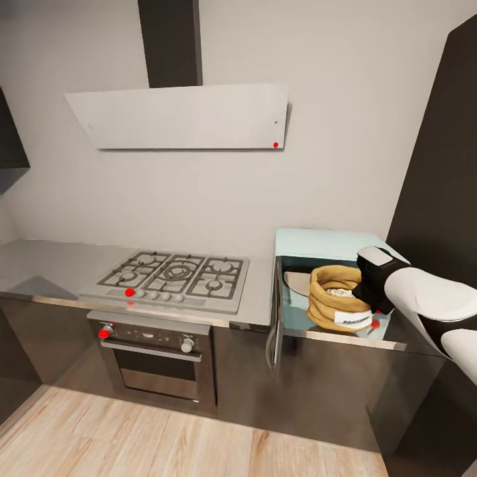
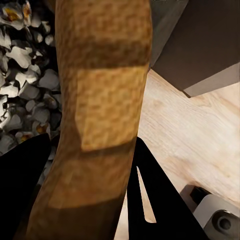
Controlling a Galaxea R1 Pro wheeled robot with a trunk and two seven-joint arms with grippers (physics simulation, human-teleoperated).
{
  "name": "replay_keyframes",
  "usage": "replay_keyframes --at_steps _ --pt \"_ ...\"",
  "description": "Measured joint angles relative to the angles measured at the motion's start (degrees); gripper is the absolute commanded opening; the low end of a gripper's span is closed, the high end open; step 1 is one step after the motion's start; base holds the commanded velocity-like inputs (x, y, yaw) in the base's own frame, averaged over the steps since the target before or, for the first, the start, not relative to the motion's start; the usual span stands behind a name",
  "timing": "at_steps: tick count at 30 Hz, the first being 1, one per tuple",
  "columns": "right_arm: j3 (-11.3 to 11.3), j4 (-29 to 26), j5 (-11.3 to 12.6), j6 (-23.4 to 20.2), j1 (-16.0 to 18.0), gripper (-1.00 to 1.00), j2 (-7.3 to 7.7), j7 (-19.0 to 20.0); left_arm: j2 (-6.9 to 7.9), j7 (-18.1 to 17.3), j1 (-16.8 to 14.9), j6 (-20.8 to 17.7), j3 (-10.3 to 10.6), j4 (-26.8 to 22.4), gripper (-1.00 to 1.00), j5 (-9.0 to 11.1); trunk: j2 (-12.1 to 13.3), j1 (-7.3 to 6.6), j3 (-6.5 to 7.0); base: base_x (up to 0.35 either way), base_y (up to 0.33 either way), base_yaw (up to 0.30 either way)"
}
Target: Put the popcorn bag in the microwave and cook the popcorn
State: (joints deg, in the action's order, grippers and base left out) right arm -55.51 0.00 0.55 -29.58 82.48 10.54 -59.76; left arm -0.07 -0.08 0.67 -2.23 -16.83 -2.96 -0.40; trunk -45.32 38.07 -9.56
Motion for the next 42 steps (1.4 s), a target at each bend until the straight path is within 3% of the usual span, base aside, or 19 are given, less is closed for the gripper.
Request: replay_keyframes --at_steps 42 --pt "0.2 0.2 0.6 -0.6 -0.2 -1.00 -0.04 0.0 0.00 0.0 0.0 0.1 0.0 0.0 1.00 0.0 0.0 0.00 -0.02 0.105 0.000 0.000"
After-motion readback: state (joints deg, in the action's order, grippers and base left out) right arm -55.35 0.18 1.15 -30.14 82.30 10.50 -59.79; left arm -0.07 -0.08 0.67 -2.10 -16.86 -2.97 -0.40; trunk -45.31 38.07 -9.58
